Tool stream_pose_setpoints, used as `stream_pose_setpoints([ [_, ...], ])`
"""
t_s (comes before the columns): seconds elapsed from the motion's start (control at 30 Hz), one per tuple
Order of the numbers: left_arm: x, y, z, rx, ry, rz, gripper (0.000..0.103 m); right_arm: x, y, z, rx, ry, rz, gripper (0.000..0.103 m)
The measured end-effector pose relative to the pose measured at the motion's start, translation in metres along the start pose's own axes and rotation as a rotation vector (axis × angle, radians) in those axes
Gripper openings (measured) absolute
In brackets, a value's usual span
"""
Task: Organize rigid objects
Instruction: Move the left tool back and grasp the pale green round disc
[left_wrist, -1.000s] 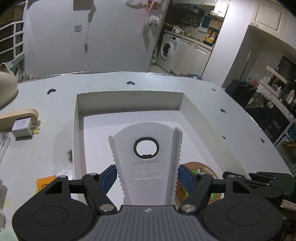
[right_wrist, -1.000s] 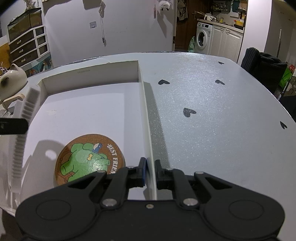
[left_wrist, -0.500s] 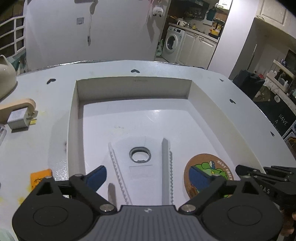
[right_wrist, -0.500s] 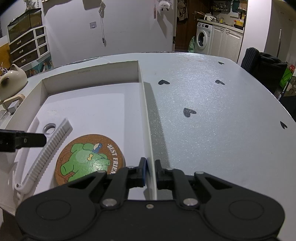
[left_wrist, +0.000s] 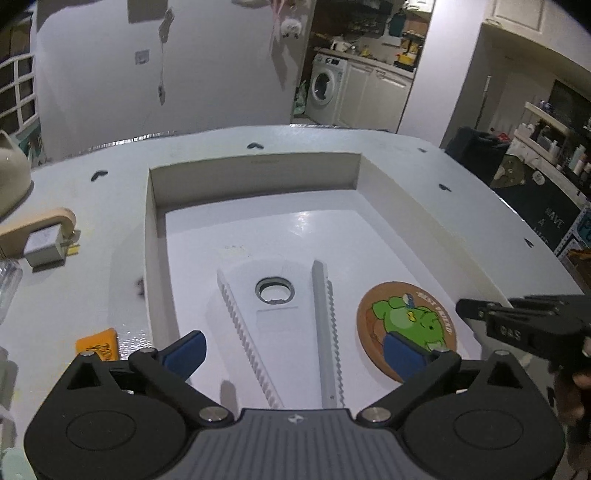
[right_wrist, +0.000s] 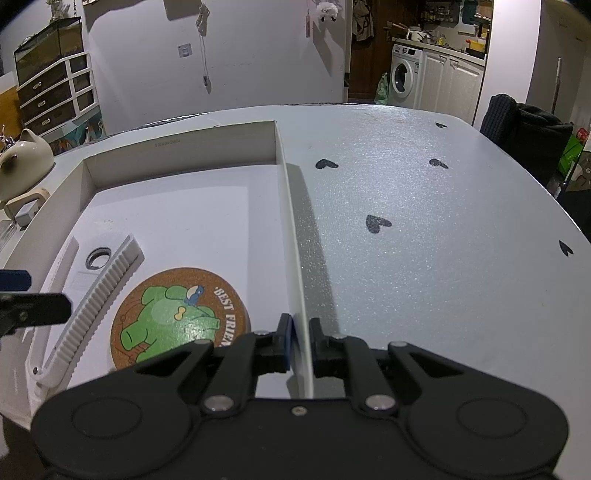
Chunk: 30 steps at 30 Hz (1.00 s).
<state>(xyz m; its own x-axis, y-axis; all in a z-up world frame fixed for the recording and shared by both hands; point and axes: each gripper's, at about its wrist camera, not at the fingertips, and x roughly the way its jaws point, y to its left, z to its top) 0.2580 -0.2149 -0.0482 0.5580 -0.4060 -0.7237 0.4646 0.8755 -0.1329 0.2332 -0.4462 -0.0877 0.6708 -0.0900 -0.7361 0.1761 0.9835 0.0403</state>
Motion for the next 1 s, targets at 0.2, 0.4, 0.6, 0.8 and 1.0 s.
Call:
stream_pose_setpoints([
  [0.2, -0.034, 0.004, -0.015, 0.07, -0.047, -0.003, 0.103, 0.0, 0.0, 0.0, 0.002, -0.003, 0.002, 0.01],
  [0.4, -0.061, 0.029, -0.037, 0.104, -0.067, 0.016, 0.103, 0.0, 0.0, -0.001, 0.002, -0.006, 0.001, 0.01],
  [0.6, -0.082, 0.062, -0.057, 0.105, -0.064, 0.046, 0.103, 0.0, -0.001, -0.001, 0.003, -0.006, -0.001, 0.01],
  [0.8, -0.1, 0.089, -0.079, 0.112, -0.061, 0.085, 0.103, 0.0, -0.001, -0.001, 0.002, -0.006, -0.002, 0.01],
  [1.0, -0.107, 0.113, -0.103, 0.131, -0.043, 0.123, 0.103, 0.0, 0.0, -0.002, 0.004, -0.009, -0.005, 0.011],
])
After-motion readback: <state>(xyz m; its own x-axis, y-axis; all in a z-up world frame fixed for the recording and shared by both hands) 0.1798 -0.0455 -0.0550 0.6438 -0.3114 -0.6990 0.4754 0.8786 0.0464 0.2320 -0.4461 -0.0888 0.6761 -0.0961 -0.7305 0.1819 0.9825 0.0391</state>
